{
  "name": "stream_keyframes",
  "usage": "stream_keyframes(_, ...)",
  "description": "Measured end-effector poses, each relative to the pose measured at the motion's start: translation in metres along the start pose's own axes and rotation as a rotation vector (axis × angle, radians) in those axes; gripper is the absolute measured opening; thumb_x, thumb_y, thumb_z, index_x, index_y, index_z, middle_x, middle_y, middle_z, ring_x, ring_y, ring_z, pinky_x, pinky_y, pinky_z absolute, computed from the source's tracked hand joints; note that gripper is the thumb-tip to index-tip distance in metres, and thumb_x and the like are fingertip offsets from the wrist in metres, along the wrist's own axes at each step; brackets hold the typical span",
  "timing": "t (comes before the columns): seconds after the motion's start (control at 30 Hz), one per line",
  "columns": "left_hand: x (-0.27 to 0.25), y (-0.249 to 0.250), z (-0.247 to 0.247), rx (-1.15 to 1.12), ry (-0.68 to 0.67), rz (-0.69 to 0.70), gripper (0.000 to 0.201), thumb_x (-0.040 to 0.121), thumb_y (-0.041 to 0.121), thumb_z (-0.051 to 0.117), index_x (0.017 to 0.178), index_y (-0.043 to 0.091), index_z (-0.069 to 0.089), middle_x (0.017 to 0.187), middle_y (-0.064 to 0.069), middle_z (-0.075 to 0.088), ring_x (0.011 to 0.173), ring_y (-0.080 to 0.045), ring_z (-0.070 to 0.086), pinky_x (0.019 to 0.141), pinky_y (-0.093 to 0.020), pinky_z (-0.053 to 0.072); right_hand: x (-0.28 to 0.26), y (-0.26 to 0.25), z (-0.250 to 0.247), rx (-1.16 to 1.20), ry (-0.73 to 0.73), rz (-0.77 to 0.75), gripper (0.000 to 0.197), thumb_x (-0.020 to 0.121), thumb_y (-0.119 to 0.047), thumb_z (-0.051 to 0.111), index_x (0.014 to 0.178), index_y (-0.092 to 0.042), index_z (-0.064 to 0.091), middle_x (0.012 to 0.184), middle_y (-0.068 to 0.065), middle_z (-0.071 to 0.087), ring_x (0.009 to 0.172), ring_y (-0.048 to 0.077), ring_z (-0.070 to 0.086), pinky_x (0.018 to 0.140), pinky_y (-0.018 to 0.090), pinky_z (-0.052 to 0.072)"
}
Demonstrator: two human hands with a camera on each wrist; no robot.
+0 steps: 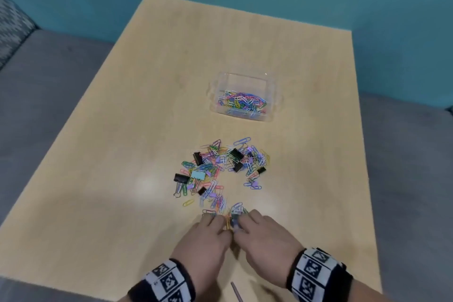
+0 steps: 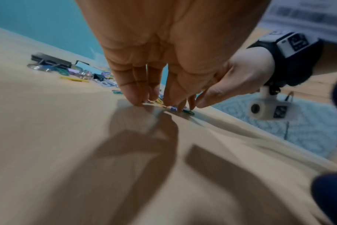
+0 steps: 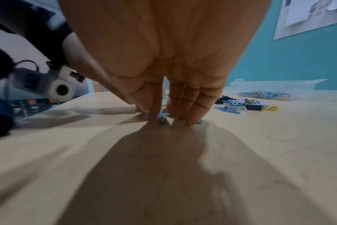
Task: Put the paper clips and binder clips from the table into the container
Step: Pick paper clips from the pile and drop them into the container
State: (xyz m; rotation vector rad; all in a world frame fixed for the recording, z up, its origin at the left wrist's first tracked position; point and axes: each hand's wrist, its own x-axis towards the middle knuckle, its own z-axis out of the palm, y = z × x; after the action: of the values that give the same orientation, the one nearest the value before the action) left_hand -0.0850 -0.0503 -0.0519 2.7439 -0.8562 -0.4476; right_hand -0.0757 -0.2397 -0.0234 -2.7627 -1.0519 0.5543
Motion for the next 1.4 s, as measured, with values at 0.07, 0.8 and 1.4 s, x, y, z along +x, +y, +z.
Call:
stream_keyframes(0.07, 0.000, 0.000, -0.002, -0.074, 0.063, -0.098, 0.023, 0.063, 0.015, 0.066, 0.082, 0.021, 0.055, 0.093, -0.001, 0.051, 0.081, -0.022, 0.045, 0.060, -0.033, 0.050, 0.004, -0.003, 0.002, 0.056, 0.040, 0.069, 0.016, 0.070, -0.020, 0.047, 0.085, -0.024, 0.047, 0.090, -0.002, 0.050, 0.078, 0.021, 0.050, 0.058, 0.030, 0.043)
stream_keyframes(0.8, 0.045, -0.009, -0.003, -0.135, 0.083, -0.266, 0.019, 0.077, 0.003, 0.054, 0.088, 0.019, 0.057, 0.085, 0.002, 0.031, 0.074, -0.017, 0.030, 0.059, -0.030, 0.030, 0.034, 0.002, 0.020, 0.317, 0.179, 0.462, 0.014, 0.082, -0.004, 0.054, 0.091, -0.015, 0.051, 0.096, 0.008, 0.047, 0.074, 0.030, 0.050, 0.058, 0.035, 0.037)
stream_keyframes(1.4, 0.028, -0.017, -0.025, -0.272, -0.059, -0.258, 0.008, 0.087, 0.014, 0.048, 0.081, 0.017, 0.052, 0.084, 0.001, 0.048, 0.071, -0.025, 0.052, 0.062, -0.034, 0.046, 0.020, 0.022, -0.014, 0.367, -0.059, 0.372, 0.008, 0.095, -0.023, 0.047, 0.093, -0.016, 0.050, 0.094, 0.000, 0.047, 0.079, 0.028, 0.052, 0.066, 0.035, 0.040)
